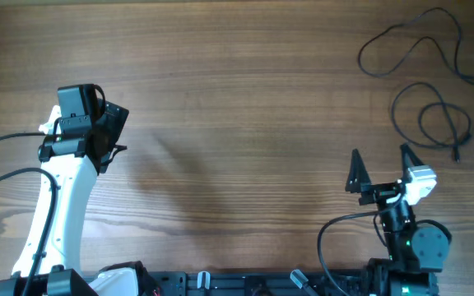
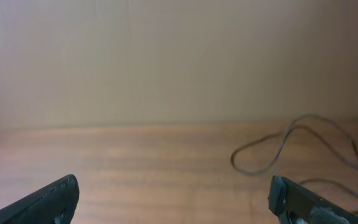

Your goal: Untangle cables

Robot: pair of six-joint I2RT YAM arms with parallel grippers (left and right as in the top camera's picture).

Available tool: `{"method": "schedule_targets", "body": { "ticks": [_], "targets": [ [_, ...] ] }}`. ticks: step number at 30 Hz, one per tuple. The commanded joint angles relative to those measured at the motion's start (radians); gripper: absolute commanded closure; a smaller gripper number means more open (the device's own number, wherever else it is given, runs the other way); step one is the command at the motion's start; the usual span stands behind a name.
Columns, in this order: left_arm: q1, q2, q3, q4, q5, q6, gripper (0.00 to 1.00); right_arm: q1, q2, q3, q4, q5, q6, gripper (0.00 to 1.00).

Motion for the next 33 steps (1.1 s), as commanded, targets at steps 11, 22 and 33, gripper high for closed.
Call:
{"method": "schedule_targets", "body": {
  "ticks": [11,22,33],
  "targets": [
    [0.006,0.000,-0.001,0.000,-0.003,-0.012,0.00,0.004,0.014,-0.045,-0.005,-0.016,0.055,0.00],
    [0.006,0.000,-0.001,0.000,-0.003,-0.012,0.00,0.006,-0.013,-0.045,-0.003,-0.016,0.055,0.00],
    [0.006,0.000,-0.001,0.000,-0.003,-0.012,0.00,0.069,-0.013,-0.045,-0.011,0.024,-0.227,0.00]
  ]
}}
